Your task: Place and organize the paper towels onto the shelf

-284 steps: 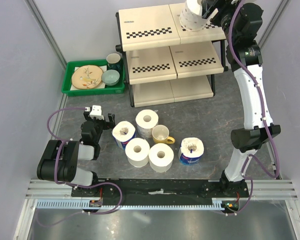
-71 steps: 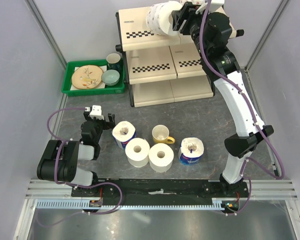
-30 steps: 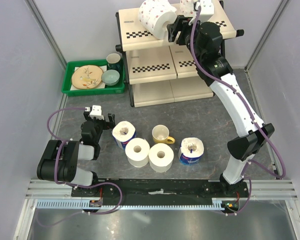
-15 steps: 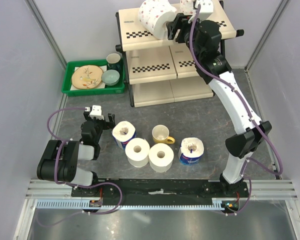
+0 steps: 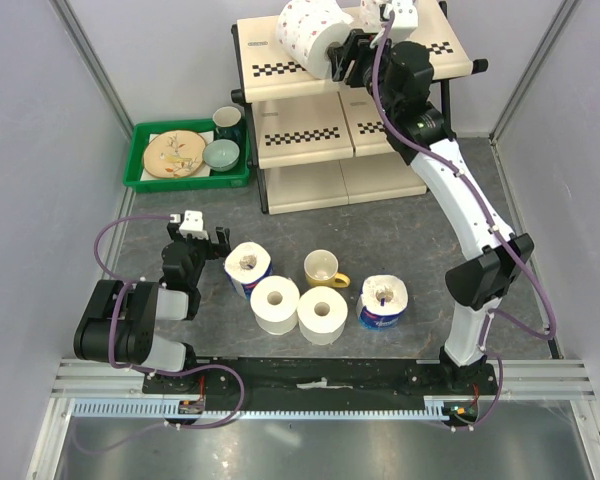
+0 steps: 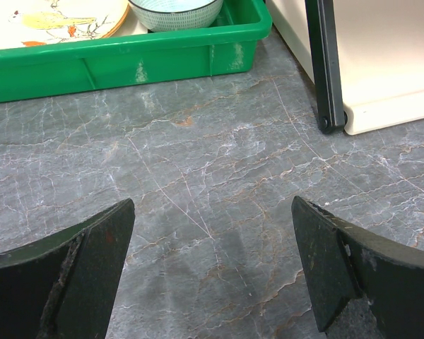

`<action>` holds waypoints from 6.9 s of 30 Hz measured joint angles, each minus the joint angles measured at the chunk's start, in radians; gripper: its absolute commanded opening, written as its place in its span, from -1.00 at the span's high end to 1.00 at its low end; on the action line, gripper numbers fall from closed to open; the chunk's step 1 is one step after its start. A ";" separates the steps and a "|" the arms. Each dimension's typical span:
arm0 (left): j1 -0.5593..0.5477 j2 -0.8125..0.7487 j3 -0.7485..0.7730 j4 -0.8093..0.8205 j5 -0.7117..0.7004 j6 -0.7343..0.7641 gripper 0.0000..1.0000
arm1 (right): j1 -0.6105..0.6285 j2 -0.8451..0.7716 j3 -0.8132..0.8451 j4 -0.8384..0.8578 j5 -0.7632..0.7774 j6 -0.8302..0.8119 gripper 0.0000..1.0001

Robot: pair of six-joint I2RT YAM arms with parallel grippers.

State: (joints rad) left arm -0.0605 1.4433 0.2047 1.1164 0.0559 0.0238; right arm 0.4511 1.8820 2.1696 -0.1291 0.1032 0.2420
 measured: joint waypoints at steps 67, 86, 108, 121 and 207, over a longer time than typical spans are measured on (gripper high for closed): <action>0.000 0.000 0.000 0.000 0.000 0.000 -0.99 | -0.048 -0.772 -0.540 -0.536 -0.044 0.039 0.45; 0.000 0.000 0.000 0.000 0.000 0.000 -0.99 | -0.048 -0.546 -0.829 -0.749 0.183 0.051 0.45; 0.000 0.000 0.000 0.000 0.000 0.000 -0.99 | -0.048 -0.352 -0.948 -0.621 0.165 0.055 -0.52; 0.000 0.000 0.000 0.000 0.000 0.000 -0.99 | -0.048 -0.572 -1.197 -0.399 0.188 0.129 -0.37; 0.000 0.000 0.000 0.000 0.000 0.000 -0.99 | -0.049 -0.784 -0.602 -0.235 -0.118 0.102 0.40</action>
State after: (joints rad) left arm -0.0605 1.4433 0.2047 1.1168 0.0559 0.0242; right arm 0.4023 1.0977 1.5677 -0.3641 -0.0151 0.3439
